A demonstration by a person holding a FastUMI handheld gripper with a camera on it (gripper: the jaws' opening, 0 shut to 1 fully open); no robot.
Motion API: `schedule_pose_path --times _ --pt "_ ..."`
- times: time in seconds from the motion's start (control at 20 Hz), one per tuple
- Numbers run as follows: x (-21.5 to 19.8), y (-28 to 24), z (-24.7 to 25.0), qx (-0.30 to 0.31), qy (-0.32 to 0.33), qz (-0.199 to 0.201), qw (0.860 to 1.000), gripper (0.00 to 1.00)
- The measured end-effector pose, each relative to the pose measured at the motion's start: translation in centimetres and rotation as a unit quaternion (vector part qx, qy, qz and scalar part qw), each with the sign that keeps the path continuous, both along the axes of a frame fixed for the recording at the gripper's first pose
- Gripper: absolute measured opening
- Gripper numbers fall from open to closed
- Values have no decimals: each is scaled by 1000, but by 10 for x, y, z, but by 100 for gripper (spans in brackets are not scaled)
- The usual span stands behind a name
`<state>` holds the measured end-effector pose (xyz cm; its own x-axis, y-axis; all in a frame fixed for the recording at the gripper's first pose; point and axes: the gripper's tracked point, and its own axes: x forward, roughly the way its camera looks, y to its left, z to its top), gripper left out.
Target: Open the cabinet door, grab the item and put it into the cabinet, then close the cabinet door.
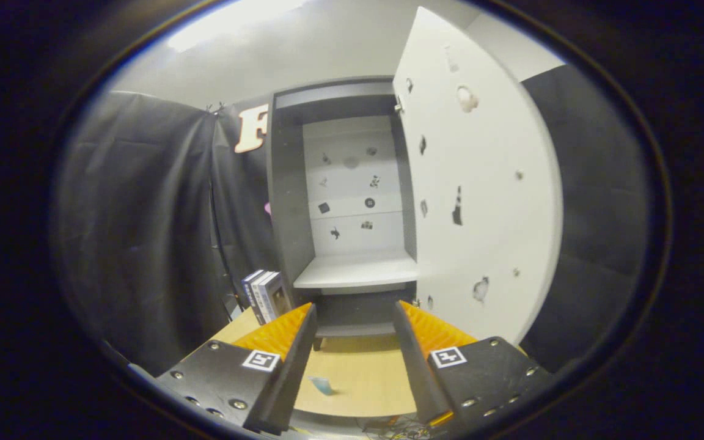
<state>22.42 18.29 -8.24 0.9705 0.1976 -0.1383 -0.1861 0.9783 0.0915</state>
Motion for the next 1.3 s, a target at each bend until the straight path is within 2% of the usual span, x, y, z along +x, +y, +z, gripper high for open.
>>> schedule_pose_path --times 0.15,0.4,0.7,0.9,1.15,1.3 --pt "21 31 -45 3 30 7 1000 85" --pt "49 80 -135 6 102 28 994 85" --pt "70 105 -244 -6 182 14 983 85" --pt "73 111 -289 -42 208 13 977 86" --pt "71 119 -339 -41 249 12 968 86" --pt "69 121 -359 -40 260 5 965 79"
